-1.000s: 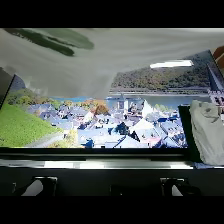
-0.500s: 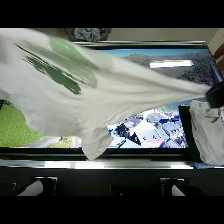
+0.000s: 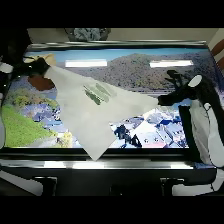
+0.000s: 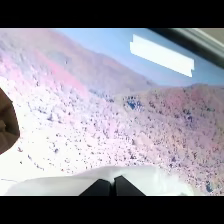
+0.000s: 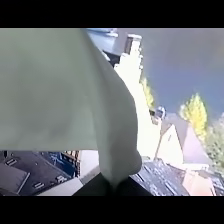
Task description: Fold the shirts.
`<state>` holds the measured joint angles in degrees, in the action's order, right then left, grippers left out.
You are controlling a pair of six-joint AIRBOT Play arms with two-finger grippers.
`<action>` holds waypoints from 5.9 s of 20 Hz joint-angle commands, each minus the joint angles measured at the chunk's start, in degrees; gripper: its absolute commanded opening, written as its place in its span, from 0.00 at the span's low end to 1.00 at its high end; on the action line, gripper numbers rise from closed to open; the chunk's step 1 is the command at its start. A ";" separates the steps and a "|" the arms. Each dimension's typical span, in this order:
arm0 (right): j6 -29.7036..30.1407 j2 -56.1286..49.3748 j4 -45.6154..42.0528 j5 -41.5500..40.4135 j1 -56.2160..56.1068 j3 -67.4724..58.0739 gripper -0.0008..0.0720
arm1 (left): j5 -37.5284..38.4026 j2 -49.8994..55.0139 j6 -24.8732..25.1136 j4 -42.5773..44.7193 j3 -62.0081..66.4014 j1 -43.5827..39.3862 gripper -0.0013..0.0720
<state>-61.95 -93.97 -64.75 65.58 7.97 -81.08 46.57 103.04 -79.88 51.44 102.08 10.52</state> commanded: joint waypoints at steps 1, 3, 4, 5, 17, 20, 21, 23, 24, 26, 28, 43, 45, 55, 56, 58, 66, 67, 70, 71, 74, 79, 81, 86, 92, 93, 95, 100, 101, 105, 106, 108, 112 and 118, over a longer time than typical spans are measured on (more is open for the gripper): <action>0.35 -5.73 6.54 -5.75 -0.04 0.68 0.08 | 2.51 6.14 -2.86 -0.07 -0.04 -2.03 0.19; 3.65 -5.09 5.11 -4.66 0.04 0.68 0.08 | 8.81 6.05 -2.86 0.15 1.64 -0.76 1.00; 4.66 -4.48 3.89 -2.91 0.07 0.68 0.08 | 14.19 6.03 -2.86 0.17 3.93 0.79 0.99; 4.66 -3.58 1.42 -1.03 0.04 0.68 0.08 | 21.42 6.03 -3.54 0.22 7.13 2.95 0.98; 4.57 -1.20 -4.48 15.54 0.00 0.70 0.08 | 24.87 -28.79 -4.35 6.05 -50.49 3.34 0.87; 4.57 -1.20 -4.48 15.76 0.00 0.70 0.08 | 17.57 -30.84 -3.45 0.63 -62.66 -2.38 0.87; 4.57 -1.20 -4.48 16.04 0.00 0.70 0.08 | 15.85 -30.58 -3.45 0.37 -64.08 -4.37 0.87; 4.63 -1.20 -4.57 16.61 0.00 0.70 0.08 | 12.22 -30.03 -3.69 0.26 -64.72 -7.63 0.87; 4.79 -1.20 -4.61 16.79 0.00 0.70 0.08 | 10.29 -29.94 -3.69 -0.48 -64.70 -8.63 0.86; 5.22 -1.11 -4.74 17.00 0.00 0.68 0.08 | 5.81 -29.97 -3.72 -2.01 -64.70 -9.66 0.58; 5.70 -0.22 -4.76 16.72 0.00 0.68 0.08 | 2.97 -29.97 -5.88 -2.10 -64.67 -9.77 0.49; 9.40 50.80 -16.48 -17.38 0.00 -22.47 0.08 | 3.39 -54.47 -8.41 3.41 14.21 7.89 0.05; 8.66 56.28 -16.76 -15.23 0.00 -22.47 0.08 | 4.11 -55.87 -9.29 2.58 19.91 7.85 0.05; 7.93 56.17 -21.27 -3.58 0.00 -22.49 0.08 | 11.39 -58.45 -9.31 5.81 13.88 7.87 0.05; 7.96 54.07 -21.27 -1.49 0.00 -22.49 0.08 | 12.63 -57.57 -9.27 6.03 11.96 7.87 0.05; 8.00 47.67 -21.29 4.31 0.00 -22.47 0.08 | 17.00 -53.51 -9.18 5.99 8.66 7.85 0.05; 5.42 3.10 -14.86 14.80 -0.02 -20.39 0.08 | 18.80 -23.45 -2.58 7.28 -14.71 0.74 0.05; 4.70 -1.97 -12.33 11.45 -0.02 -20.39 0.08 | 17.11 -19.02 -2.62 7.04 -15.61 0.52 0.05; 3.52 -12.79 -4.33 -1.16 -0.02 -20.39 0.08 | 12.35 -7.06 -2.56 7.02 -13.64 0.07 0.05; 4.39 -14.40 -2.03 -5.90 -0.02 -20.39 0.08 | 10.43 -4.59 -2.54 7.04 -12.55 -0.02 0.05; 6.34 -15.61 1.84 -22.03 -0.46 -20.39 0.08 | 1.33 -0.55 -2.36 7.04 -9.49 -0.28 0.05; 7.39 -15.58 2.54 -33.66 -3.56 -20.74 0.08 | -14.99 0.02 -2.40 3.39 -9.11 -1.11 0.05; 7.80 -15.76 1.46 -31.36 -5.35 -20.68 0.08 | -12.70 0.79 -2.40 3.43 -9.16 -1.33 0.05; 7.76 -13.94 -3.02 -18.80 -5.97 -20.70 0.08 | -0.68 -1.81 1.27 3.69 -9.14 0.57 0.05; 7.74 -11.43 -10.99 1.25 -5.66 -20.65 0.08 | 31.61 -6.21 1.27 15.85 -11.69 2.54 0.05; 7.74 -12.35 -11.39 3.96 -5.66 -20.55 0.08 | 32.28 -6.23 0.94 16.04 -13.86 2.56 0.05; 7.74 -14.12 -10.64 8.20 -5.68 -20.57 0.08 | 31.80 -6.21 -0.11 16.09 -17.38 2.51 0.05; 7.74 -15.43 -9.01 9.33 -5.66 -20.57 0.08 | 31.52 -6.10 -0.70 16.09 -20.28 2.36 0.05; 7.72 -15.43 -8.92 9.38 -5.66 -20.57 0.08 | 31.39 -6.10 -0.70 16.06 -20.26 2.38 0.06; 7.17 -14.38 -8.70 12.92 -4.79 -22.69 0.75 | 35.52 -6.34 -0.52 15.87 -16.61 4.48 0.65; 7.17 -13.11 -8.98 15.02 -3.74 -23.15 0.79 | 37.35 -6.99 -0.46 15.87 -14.75 5.92 0.65; 7.10 -10.54 -8.66 22.45 0.74 -23.19 0.81 | 40.74 -9.68 -0.59 15.72 -14.34 9.09 0.65; 7.28 -6.73 -8.68 30.47 6.32 -13.57 0.81 | 37.86 -22.21 2.36 13.92 -36.41 12.90 0.65; 10.38 -0.83 -7.32 23.17 6.01 1.07 0.81 | 23.45 -40.04 9.44 7.39 -73.09 12.96 0.65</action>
<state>-52.93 -96.75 -72.86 89.84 13.67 -84.47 76.71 69.56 -73.25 63.11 42.22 23.11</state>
